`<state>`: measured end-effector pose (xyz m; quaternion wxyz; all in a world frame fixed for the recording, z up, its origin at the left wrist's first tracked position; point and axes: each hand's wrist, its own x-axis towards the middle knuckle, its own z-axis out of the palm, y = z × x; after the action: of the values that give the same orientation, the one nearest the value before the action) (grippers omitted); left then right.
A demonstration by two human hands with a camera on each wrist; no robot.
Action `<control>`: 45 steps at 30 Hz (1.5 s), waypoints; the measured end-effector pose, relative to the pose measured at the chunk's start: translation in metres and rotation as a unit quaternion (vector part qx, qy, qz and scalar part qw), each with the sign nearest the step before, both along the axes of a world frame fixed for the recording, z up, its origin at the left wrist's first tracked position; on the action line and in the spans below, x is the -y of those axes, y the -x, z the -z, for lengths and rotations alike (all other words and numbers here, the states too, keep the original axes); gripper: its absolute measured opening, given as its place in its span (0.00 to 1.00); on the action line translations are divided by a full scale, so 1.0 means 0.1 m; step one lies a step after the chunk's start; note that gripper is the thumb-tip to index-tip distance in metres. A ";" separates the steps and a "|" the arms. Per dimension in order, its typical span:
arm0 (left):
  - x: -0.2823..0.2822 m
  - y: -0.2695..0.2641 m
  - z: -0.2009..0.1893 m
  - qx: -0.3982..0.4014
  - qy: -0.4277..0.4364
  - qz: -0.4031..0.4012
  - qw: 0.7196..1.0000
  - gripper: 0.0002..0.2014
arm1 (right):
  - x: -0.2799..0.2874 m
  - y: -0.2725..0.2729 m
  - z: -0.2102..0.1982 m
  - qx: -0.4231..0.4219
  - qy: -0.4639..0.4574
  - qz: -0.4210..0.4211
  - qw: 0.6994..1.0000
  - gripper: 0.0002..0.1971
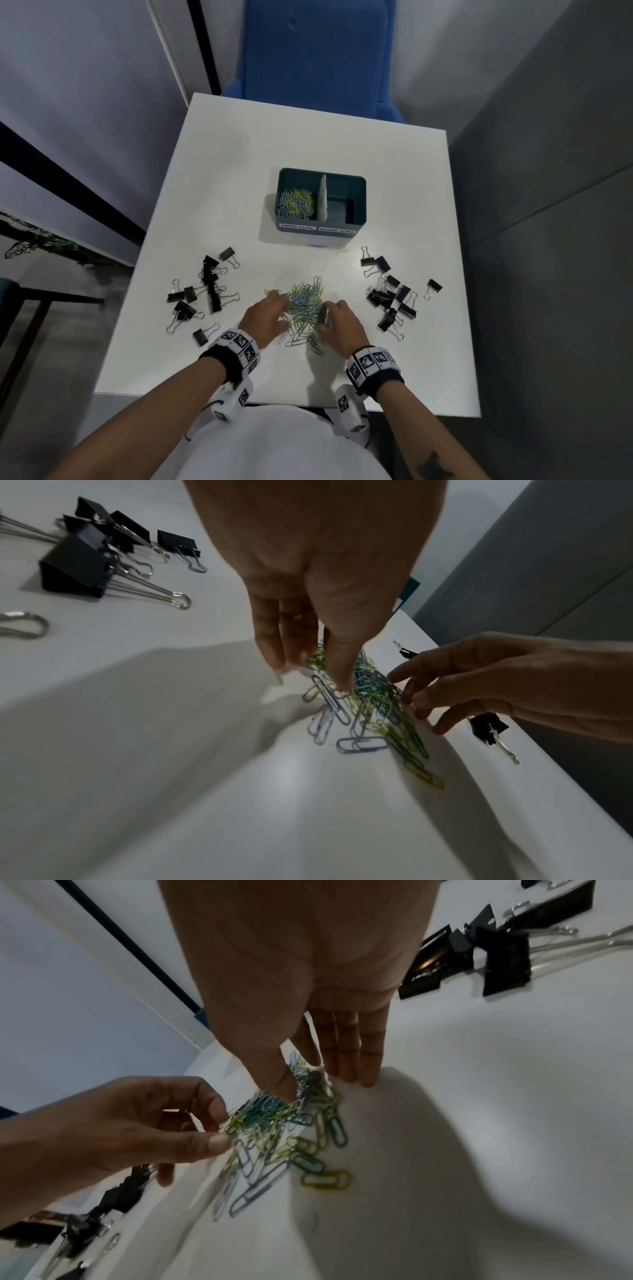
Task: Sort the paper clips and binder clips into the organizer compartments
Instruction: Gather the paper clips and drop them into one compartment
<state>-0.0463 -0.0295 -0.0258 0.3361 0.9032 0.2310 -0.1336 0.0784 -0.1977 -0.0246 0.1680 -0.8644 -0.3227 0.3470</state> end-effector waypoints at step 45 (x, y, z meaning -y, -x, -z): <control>-0.71 -1.05 -1.26 0.158 0.015 -0.050 0.986 0.02 | -0.13 -0.34 -0.45 0.039 -0.067 0.027 0.997 0.04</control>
<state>0.0583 0.0419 0.1006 0.3877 0.8953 0.2180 0.0243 0.1123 -0.1846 0.0204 0.2227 -0.8724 -0.3278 0.2861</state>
